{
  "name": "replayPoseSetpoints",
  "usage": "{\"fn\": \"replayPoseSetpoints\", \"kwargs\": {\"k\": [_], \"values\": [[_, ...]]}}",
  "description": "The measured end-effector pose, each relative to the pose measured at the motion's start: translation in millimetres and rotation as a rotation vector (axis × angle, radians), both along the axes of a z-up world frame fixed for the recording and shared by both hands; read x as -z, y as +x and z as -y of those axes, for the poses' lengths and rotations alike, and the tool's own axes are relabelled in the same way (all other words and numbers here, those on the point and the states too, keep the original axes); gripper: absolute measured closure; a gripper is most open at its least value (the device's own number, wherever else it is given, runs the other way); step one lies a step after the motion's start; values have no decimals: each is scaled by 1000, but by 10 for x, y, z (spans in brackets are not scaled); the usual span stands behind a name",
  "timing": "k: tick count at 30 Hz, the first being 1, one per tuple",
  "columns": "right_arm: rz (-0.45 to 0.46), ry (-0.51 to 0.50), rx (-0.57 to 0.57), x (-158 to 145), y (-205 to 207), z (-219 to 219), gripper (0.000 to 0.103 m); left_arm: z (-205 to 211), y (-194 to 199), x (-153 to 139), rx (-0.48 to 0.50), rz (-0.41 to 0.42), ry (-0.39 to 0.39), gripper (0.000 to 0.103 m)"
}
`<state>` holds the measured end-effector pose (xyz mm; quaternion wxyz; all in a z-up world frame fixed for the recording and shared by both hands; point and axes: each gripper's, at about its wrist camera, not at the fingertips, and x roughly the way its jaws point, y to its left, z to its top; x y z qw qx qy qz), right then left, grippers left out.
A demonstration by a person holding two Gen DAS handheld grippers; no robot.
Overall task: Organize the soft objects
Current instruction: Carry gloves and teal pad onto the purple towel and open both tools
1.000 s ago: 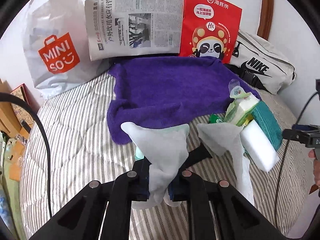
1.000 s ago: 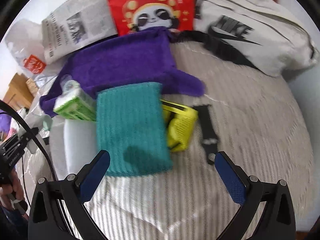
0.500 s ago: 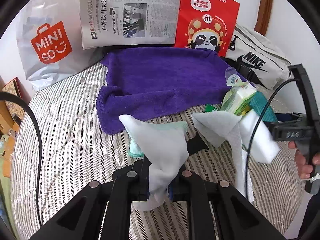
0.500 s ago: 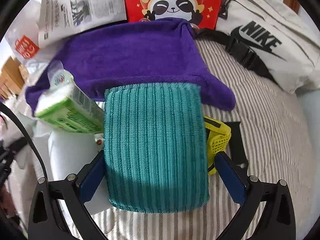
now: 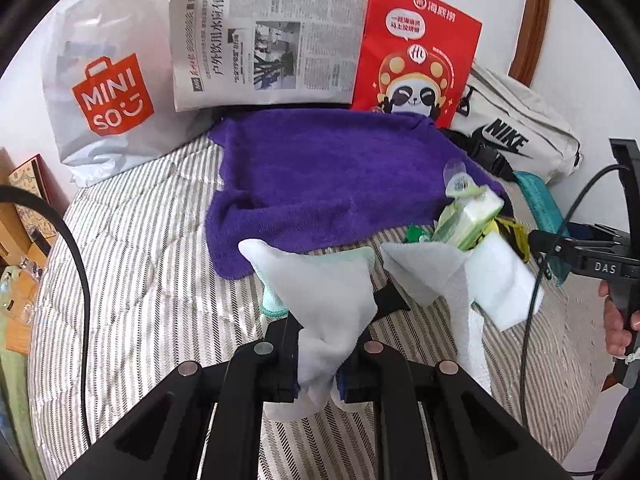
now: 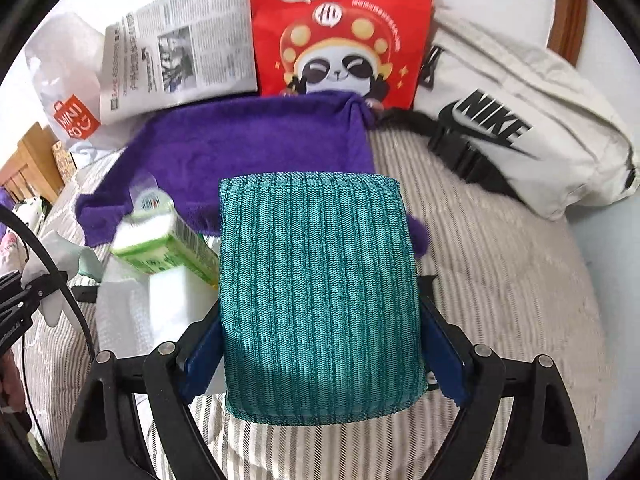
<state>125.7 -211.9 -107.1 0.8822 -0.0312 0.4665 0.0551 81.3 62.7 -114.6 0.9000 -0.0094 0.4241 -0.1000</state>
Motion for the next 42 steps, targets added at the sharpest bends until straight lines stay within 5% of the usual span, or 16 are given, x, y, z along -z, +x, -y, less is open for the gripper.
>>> {"fn": "replayPoseSetpoints", "kwargs": {"k": [20,42], "values": [[73,15,-16,-509,11,2,16,-50,42,-600,10,69,-48,91],[39,17,-73,-500,939,-186,16,-144,957,-679,-37,43,-86,91]]}}
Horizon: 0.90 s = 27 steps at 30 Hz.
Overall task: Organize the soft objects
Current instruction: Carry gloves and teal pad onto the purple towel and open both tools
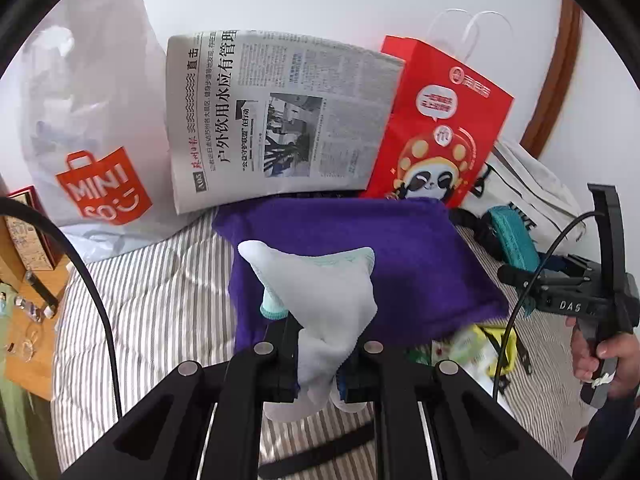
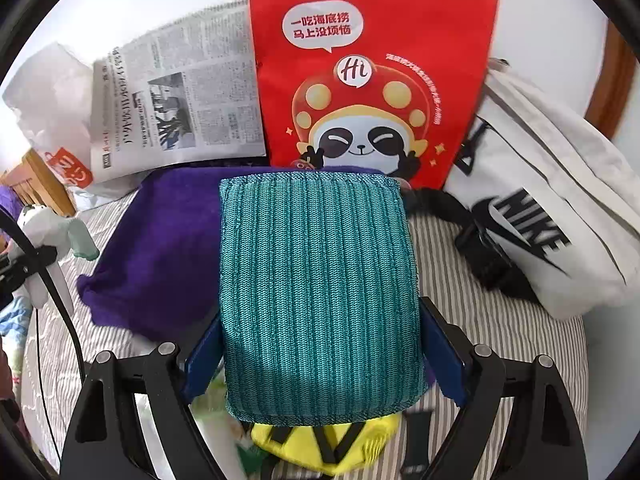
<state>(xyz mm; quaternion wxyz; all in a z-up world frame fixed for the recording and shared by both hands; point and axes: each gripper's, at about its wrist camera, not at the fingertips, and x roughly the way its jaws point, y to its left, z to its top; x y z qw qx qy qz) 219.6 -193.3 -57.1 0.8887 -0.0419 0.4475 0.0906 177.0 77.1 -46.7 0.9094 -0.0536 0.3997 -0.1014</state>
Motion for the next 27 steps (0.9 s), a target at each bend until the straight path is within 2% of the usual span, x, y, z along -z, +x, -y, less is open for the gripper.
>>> {"fn": "replayPoseSetpoints", "kwargs": {"k": [2,11,22,27], "values": [[-5,-8,-5,33,129,-18,16,-4,141,18,5,-8,-17,91],[-63,-3,-14,290,761,-165,16,32,625,273,-10,-63,5,91],[-193,-60,-15,839,1343,-323,15,19,933,444,4,-85,9,91],[-189,-88,-29,912,1461,-403,15,9,1067,535,3,-97,-2,91]]}}
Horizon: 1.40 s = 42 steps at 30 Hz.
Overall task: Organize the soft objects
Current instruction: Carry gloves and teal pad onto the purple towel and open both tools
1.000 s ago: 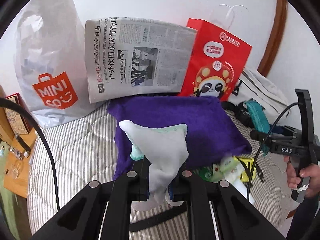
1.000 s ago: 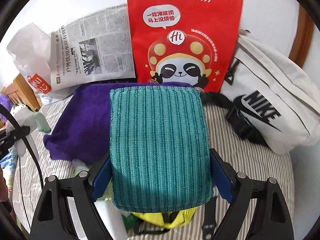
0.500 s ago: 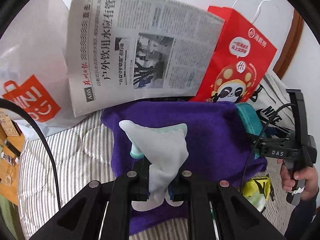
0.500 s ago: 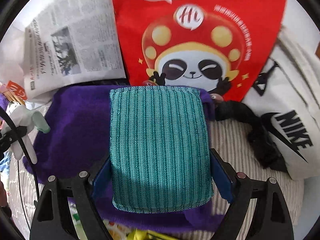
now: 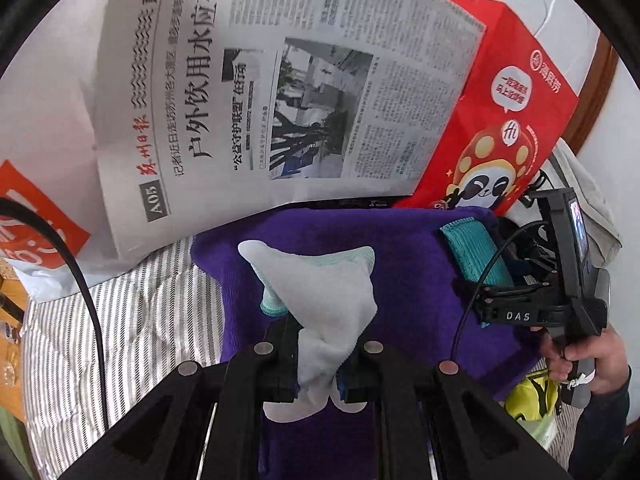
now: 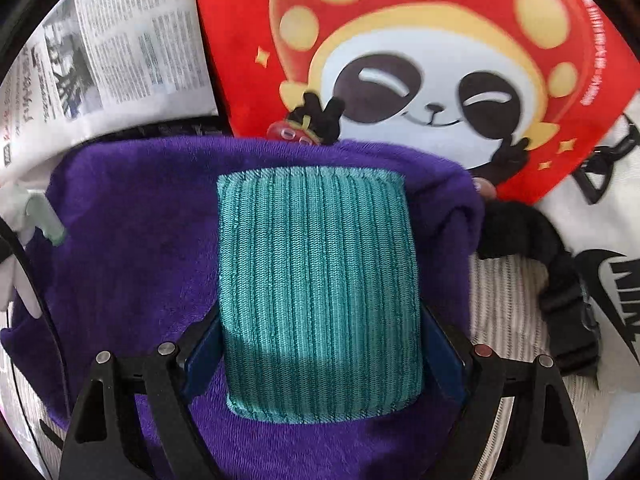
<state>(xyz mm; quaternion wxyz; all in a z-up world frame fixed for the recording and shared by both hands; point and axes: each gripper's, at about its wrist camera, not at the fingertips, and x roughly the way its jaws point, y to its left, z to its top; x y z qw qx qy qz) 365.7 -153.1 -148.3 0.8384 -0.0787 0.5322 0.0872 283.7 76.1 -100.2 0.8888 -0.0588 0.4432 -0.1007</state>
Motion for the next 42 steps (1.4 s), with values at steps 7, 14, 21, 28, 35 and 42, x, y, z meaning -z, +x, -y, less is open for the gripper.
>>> {"fn": "replayPoseSetpoints", "kwargs": {"k": [7,14,21,28,35,42], "values": [[-25,32,-9,97,141,25,15,2,138,137,6,-20,-11,91],[-31,36,-41,121,234,82,14,30,217,215,13,-32,-9,91],[-45,37,-59,104,71,22,14,50,239,255,25,-31,-4,90],[-55,33,-62,83,-53,52,14,51,333,333,27,-50,-2,89],[-50,41,-74,20,-197,76,13,153,406,440,22,-77,27,88],[-15,48,-43,-151,-286,156,11,257,362,452,19,-97,50,56]]}}
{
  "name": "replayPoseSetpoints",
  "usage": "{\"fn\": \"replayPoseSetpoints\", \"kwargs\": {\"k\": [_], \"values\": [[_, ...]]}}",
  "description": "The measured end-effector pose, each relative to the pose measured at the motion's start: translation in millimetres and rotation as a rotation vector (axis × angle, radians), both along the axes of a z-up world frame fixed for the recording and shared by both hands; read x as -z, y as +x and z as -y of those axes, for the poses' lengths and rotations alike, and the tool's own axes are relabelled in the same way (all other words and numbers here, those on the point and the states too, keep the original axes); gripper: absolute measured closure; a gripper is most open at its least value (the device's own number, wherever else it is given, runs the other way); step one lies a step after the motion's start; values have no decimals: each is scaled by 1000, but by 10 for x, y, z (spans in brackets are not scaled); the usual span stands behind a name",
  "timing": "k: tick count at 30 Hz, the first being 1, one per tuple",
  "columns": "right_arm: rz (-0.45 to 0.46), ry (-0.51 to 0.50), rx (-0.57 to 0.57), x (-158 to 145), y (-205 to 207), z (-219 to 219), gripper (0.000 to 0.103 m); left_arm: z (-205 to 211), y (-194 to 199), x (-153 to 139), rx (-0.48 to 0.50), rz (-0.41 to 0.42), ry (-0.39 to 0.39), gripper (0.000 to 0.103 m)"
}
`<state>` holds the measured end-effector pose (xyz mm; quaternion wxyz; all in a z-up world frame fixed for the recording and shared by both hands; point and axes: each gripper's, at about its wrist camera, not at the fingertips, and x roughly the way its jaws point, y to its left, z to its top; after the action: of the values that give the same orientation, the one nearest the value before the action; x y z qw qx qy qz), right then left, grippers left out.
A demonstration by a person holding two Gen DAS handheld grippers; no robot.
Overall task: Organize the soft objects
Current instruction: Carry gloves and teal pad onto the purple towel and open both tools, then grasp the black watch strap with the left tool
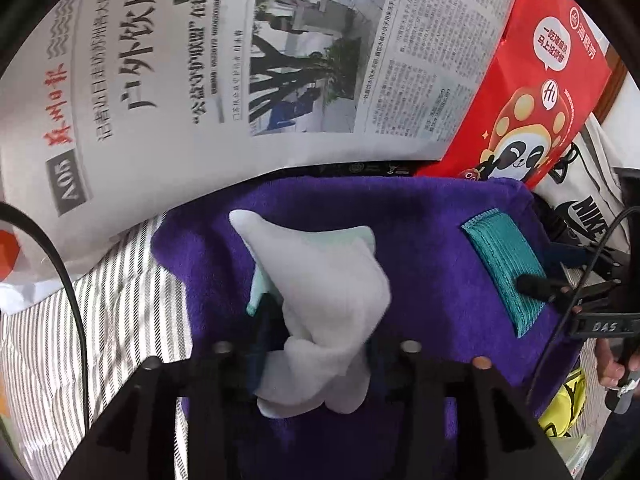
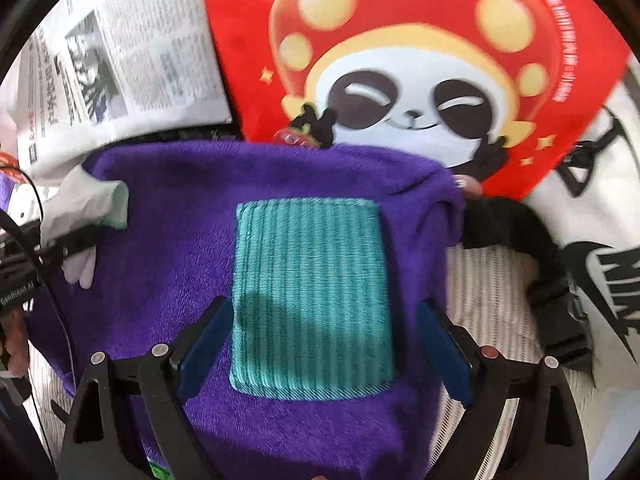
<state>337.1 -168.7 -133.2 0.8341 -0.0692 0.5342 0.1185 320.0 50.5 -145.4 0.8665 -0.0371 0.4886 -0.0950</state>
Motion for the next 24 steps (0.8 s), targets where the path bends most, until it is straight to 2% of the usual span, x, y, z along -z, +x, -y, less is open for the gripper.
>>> {"fn": "replayPoseSetpoints", "kwargs": {"k": [1,2,6,10,18,21,24], "values": [[8,0,9,-37,-19,20,11,2,-14,-6,-3,0,2,48],[14,14,19,-85,-49,61,11,3,-39,-16,-4,0,5,43],[34,50,58,-250,-199,198,11,10,-201,-61,6,-14,3,36],[46,81,86,-391,-387,313,11,-9,-398,-156,-4,-7,50,36],[103,110,126,-665,-913,539,11,-119,-943,-447,-15,46,53,36],[117,123,141,-645,-1059,522,11,-119,-1280,-542,16,75,44,36],[126,131,148,-632,-1279,530,11,-83,-1626,-551,65,107,80,36]]}}
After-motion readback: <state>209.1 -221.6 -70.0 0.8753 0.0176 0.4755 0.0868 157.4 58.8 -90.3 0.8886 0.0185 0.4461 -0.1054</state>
